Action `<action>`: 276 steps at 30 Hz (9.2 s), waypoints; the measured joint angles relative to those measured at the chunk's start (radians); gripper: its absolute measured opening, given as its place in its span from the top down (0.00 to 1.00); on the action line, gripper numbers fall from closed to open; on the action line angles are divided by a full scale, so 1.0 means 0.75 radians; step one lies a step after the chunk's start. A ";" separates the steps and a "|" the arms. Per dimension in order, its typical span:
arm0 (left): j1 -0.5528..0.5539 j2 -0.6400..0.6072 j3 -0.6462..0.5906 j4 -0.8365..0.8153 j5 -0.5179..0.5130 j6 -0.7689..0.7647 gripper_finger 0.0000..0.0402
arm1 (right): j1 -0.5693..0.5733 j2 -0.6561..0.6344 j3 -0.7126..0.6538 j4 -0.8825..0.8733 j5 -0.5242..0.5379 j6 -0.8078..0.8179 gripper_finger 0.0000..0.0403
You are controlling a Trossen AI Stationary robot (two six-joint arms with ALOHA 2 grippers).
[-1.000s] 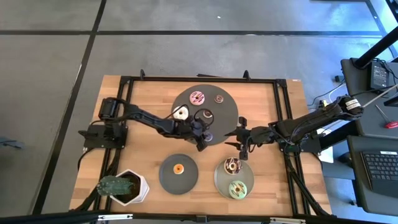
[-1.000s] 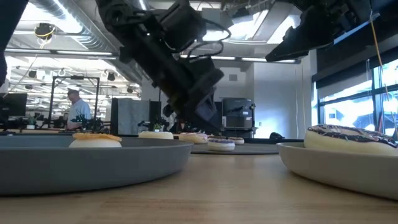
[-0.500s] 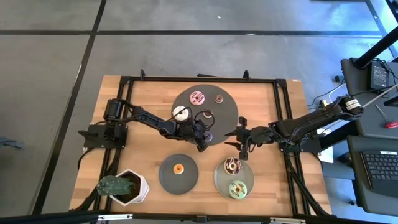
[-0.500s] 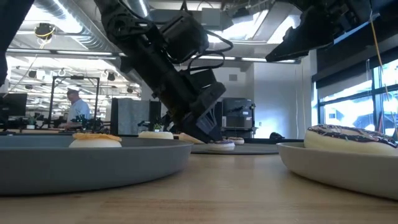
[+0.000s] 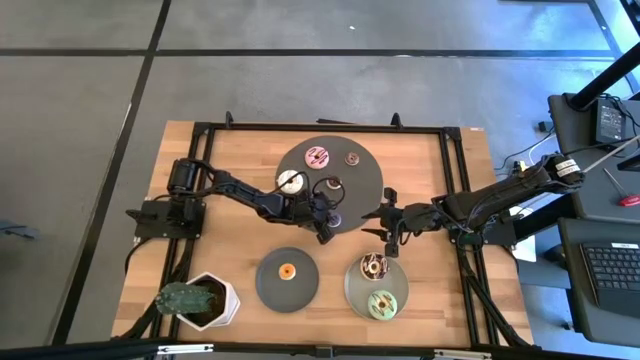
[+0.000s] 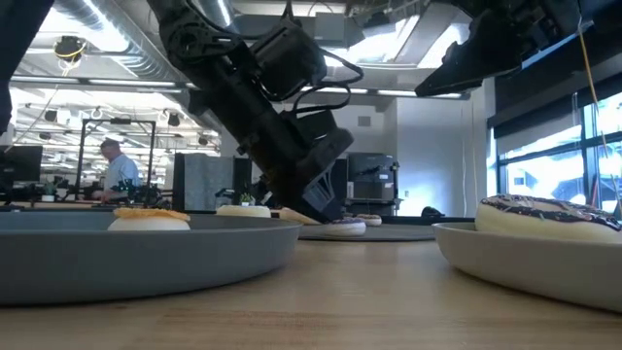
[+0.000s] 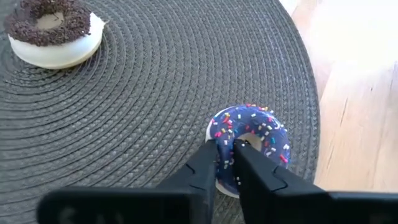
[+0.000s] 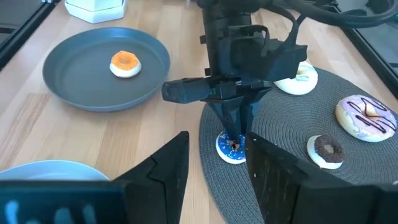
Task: Pick & Place donuts
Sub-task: Put small purple donut on the black plate, then put small black donut on the black plate
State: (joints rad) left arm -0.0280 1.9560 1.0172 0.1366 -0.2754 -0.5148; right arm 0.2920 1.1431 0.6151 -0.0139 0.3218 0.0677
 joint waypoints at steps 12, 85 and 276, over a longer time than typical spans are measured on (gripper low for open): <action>-0.003 -0.057 0.080 -0.004 0.176 0.097 0.97 | 0.000 0.001 0.001 -0.020 0.001 0.003 0.61; -0.766 -0.332 -0.069 -0.765 0.068 -0.692 0.86 | 0.000 0.001 0.001 -0.020 0.000 0.109 0.61; -0.807 -0.122 0.151 -0.675 -0.167 0.356 0.86 | 0.000 0.001 0.001 -0.137 0.070 0.114 0.61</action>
State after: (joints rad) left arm -0.6334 1.8648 1.1301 -0.3698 -0.4007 -0.2478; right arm 0.2918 1.1435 0.6155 -0.1169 0.3740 0.1535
